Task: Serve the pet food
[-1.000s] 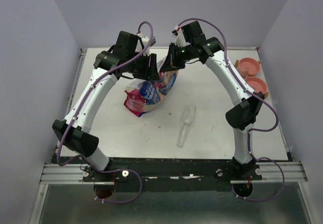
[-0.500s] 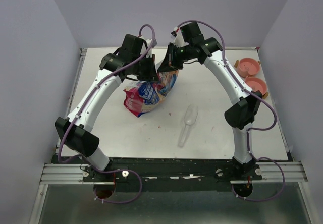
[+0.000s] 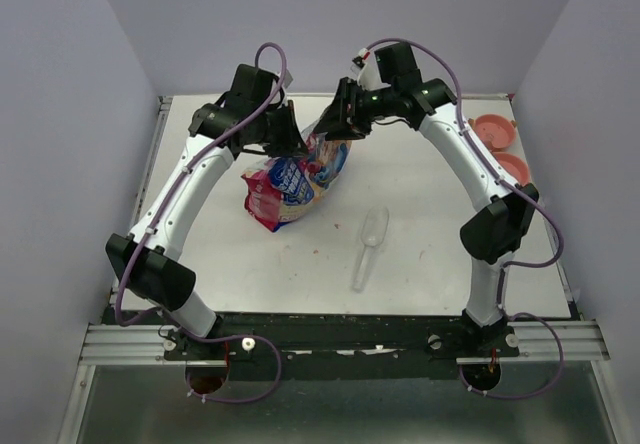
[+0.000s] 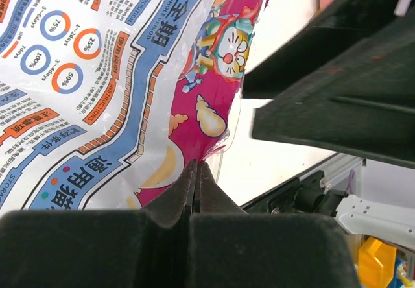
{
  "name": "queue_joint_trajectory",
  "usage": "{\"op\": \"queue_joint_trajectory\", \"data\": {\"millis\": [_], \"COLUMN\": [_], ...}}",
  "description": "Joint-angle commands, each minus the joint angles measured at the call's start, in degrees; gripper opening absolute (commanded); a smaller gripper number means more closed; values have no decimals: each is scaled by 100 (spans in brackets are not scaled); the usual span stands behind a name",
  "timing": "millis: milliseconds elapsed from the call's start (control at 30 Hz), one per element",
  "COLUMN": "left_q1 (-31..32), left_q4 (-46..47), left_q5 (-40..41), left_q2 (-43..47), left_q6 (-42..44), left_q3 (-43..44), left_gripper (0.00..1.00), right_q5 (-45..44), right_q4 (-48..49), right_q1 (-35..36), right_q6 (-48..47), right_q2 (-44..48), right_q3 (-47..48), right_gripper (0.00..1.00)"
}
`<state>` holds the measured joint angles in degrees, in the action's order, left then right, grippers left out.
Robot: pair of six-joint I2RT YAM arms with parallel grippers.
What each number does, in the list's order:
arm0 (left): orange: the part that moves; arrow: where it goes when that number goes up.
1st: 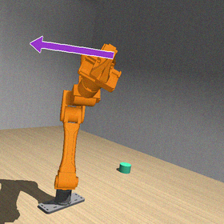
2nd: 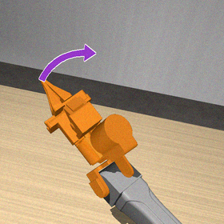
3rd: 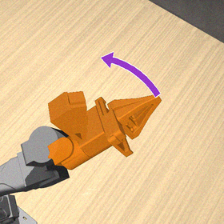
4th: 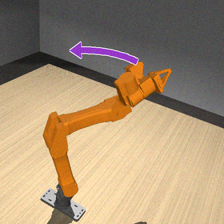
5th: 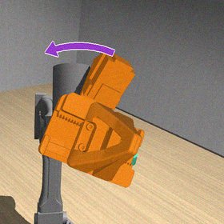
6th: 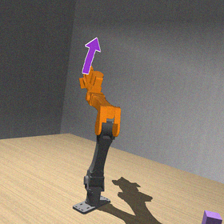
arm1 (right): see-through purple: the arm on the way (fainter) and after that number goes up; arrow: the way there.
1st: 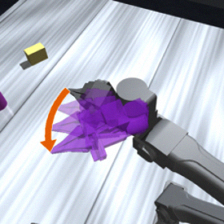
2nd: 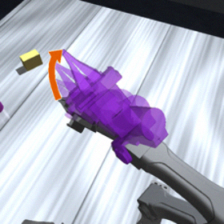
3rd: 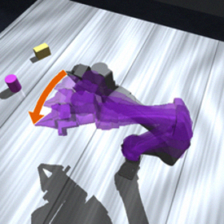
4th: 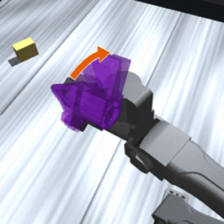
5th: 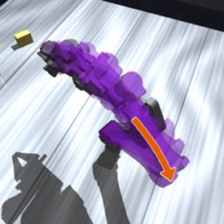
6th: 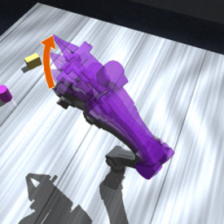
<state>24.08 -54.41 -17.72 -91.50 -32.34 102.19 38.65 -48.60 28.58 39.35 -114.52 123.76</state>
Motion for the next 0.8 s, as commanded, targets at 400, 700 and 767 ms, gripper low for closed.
{"op": "queue_joint_trajectory", "data": {"millis": [400, 700, 767], "left_q1": [-368, -377, -368], "left_q4": [45, 97, 115], "left_q5": [-487, -522, -531], "left_q2": [405, 449, 458], "left_q6": [-378, -414, -422], "left_q3": [-270, -340, -358], "left_gripper": [0, 0, 0], "right_q5": [784, 758, 731], "right_q4": [1871, 1959, 1907], "right_q1": [-274, -63, -37], "right_q6": [371, 407, 398], "right_q2": [782, 562, 527], "right_q3": [-1408, -1390, -1390], "right_gripper": [32, 26, 26]}}
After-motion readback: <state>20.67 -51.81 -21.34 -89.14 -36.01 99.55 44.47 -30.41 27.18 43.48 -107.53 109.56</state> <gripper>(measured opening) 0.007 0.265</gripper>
